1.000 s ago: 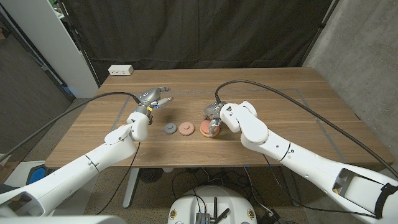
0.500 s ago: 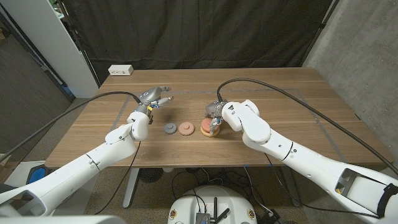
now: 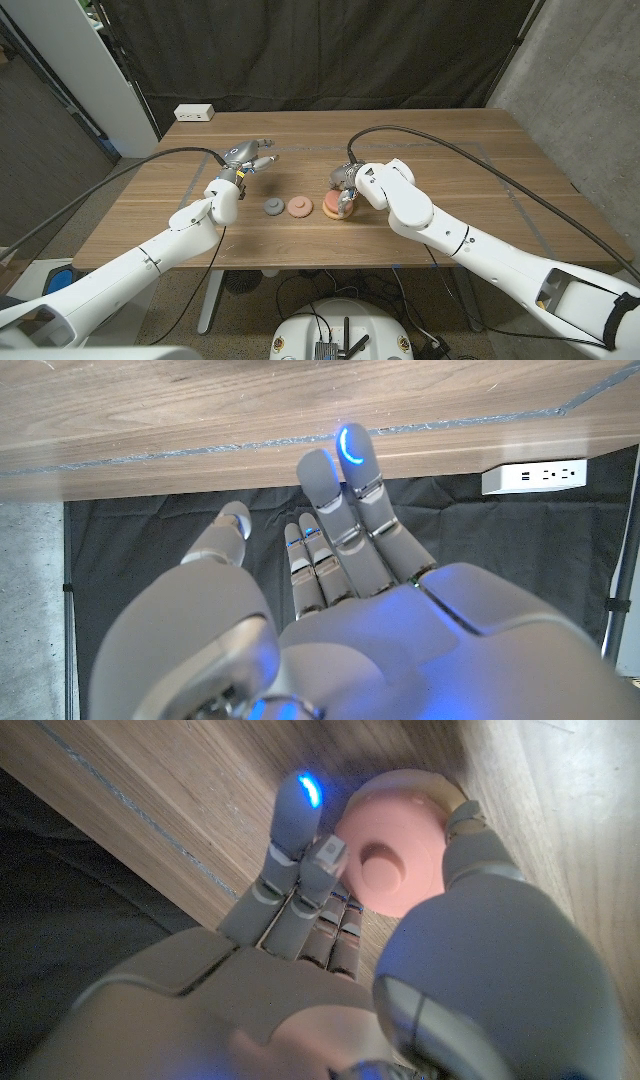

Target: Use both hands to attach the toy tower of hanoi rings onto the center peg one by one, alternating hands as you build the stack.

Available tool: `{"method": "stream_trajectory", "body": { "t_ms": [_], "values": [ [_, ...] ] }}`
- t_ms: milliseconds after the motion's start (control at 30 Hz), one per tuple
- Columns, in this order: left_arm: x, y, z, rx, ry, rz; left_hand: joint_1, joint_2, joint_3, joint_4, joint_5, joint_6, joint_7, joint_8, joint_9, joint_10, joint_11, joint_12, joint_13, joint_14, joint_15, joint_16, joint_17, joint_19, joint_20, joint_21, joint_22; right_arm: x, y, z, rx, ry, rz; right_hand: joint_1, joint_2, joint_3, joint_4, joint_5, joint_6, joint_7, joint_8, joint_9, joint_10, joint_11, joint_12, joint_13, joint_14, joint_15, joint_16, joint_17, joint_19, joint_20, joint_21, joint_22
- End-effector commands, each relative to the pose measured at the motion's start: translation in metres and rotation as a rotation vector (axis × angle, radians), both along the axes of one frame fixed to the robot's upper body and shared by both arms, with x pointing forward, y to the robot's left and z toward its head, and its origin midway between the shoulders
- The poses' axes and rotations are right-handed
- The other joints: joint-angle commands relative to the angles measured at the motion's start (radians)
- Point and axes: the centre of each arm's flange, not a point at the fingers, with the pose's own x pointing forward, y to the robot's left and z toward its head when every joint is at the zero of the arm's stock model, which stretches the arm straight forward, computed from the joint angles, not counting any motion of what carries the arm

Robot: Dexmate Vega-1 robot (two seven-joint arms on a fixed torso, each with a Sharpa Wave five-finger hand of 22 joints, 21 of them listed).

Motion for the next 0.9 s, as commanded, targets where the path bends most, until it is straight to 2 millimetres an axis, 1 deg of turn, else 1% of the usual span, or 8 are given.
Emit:
{"method": "stream_trajectory", "body": {
  "t_ms": [33, 233, 333, 467, 700, 733, 800, 900],
  "values": [
    [0.001, 0.001, 0.0, -0.003, 0.001, 0.0, -0.012, 0.003, 0.007, 0.005, -0.001, 0.004, -0.009, 0.008, 0.002, 0.0, -0.005, 0.003, 0.0, -0.003, -0.015, -0.001, -0.003, -0.005, -0.102, 0.0, 0.002, -0.001, 0.007, -0.001, -0.033, 0.004, 0.017, -0.01, 0.006, -0.001, 0.002, -0.003, -0.006, -0.002, 0.003, -0.001, -0.001, -0.006, 0.003, 0.0, -0.009, -0.002, -0.006, 0.0, -0.005, -0.001, -0.003, 0.001],
    [-0.001, 0.002, -0.002, -0.005, 0.002, 0.002, -0.011, -0.009, 0.011, -0.009, 0.001, 0.013, -0.006, 0.011, 0.002, 0.013, -0.003, 0.007, -0.001, -0.002, -0.015, 0.002, -0.006, -0.001, -0.103, 0.002, -0.002, -0.005, 0.01, -0.001, -0.063, -0.014, 0.023, -0.009, 0.011, 0.002, 0.001, -0.002, -0.003, -0.002, 0.008, -0.001, 0.0, -0.001, 0.006, -0.004, -0.011, -0.003, -0.007, 0.002, -0.009, -0.001, -0.007, -0.001],
    [-0.002, 0.002, -0.002, -0.007, 0.001, 0.003, -0.017, -0.009, 0.012, -0.006, 0.001, 0.013, -0.007, 0.011, 0.002, 0.014, -0.004, 0.007, -0.002, 0.0, -0.015, 0.004, -0.005, -0.001, -0.101, 0.002, -0.002, -0.005, 0.01, -0.001, -0.069, -0.019, 0.018, -0.01, 0.012, 0.004, 0.0, -0.001, -0.003, -0.002, 0.009, -0.002, -0.002, -0.001, 0.006, -0.006, -0.013, -0.003, -0.008, 0.002, -0.012, -0.001, -0.01, -0.003],
    [-0.003, 0.002, -0.003, -0.003, -0.001, -0.005, -0.017, -0.009, 0.015, -0.008, 0.002, 0.014, -0.007, 0.011, 0.002, 0.015, -0.005, 0.007, -0.002, 0.003, -0.015, 0.007, -0.003, 0.001, -0.103, 0.004, -0.001, -0.006, 0.009, 0.0, -0.075, -0.012, 0.012, -0.01, 0.012, 0.006, -0.002, -0.001, -0.031, -0.004, 0.002, -0.002, -0.016, 0.001, 0.004, -0.01, -0.025, -0.003, -0.017, -0.003, -0.015, -0.001, -0.012, -0.003],
    [-0.005, 0.003, -0.003, -0.006, -0.004, -0.002, -0.023, -0.008, 0.025, -0.01, 0.002, 0.011, -0.004, 0.009, 0.002, 0.014, -0.004, 0.005, -0.004, 0.001, -0.015, 0.008, -0.003, 0.0, -0.104, 0.005, -0.001, -0.009, 0.005, 0.006, -0.065, -0.012, 0.002, -0.021, 0.004, 0.006, -0.004, -0.003, -0.087, 0.021, -0.005, -0.003, -0.078, 0.029, -0.005, -0.02, -0.049, -0.003, -0.034, -0.004, -0.022, -0.001, -0.016, -0.002],
    [-0.005, 0.003, -0.003, -0.008, -0.004, 0.001, -0.022, -0.008, 0.026, -0.01, 0.003, 0.011, -0.003, 0.009, 0.002, 0.014, -0.004, 0.005, -0.004, 0.002, -0.015, 0.009, -0.003, 0.0, -0.105, 0.005, -0.002, -0.01, 0.005, 0.007, -0.063, -0.012, -0.001, -0.021, 0.003, 0.006, -0.005, -0.003, -0.088, 0.022, -0.004, -0.003, -0.083, 0.028, -0.004, -0.021, -0.058, -0.003, -0.042, -0.009, -0.024, -0.001, -0.017, -0.003],
    [-0.004, 0.003, -0.002, -0.005, -0.005, -0.005, -0.005, -0.011, 0.035, -0.022, 0.006, 0.012, -0.002, 0.009, 0.003, 0.013, 0.001, 0.005, -0.003, 0.001, -0.014, 0.014, -0.004, 0.004, -0.106, 0.008, -0.006, -0.011, 0.003, 0.009, -0.06, -0.011, -0.004, -0.021, 0.004, 0.007, -0.005, -0.003, -0.09, 0.027, -0.002, -0.003, -0.087, 0.029, -0.002, -0.022, -0.064, -0.003, -0.048, -0.013, -0.028, -0.001, -0.02, -0.005],
    [-0.004, 0.003, -0.002, -0.005, -0.006, -0.009, 0.001, -0.016, 0.038, -0.025, 0.008, 0.013, 0.003, 0.01, 0.003, 0.013, 0.002, 0.006, -0.002, -0.002, -0.014, 0.013, -0.008, 0.004, -0.105, 0.009, -0.01, -0.013, 0.0, 0.012, -0.051, -0.017, -0.008, -0.02, 0.005, 0.008, -0.006, -0.003, -0.09, 0.029, 0.0, -0.003, -0.089, 0.028, 0.0, -0.024, -0.069, -0.003, -0.053, -0.014, -0.031, 0.0, -0.023, -0.007]
  ]
}}
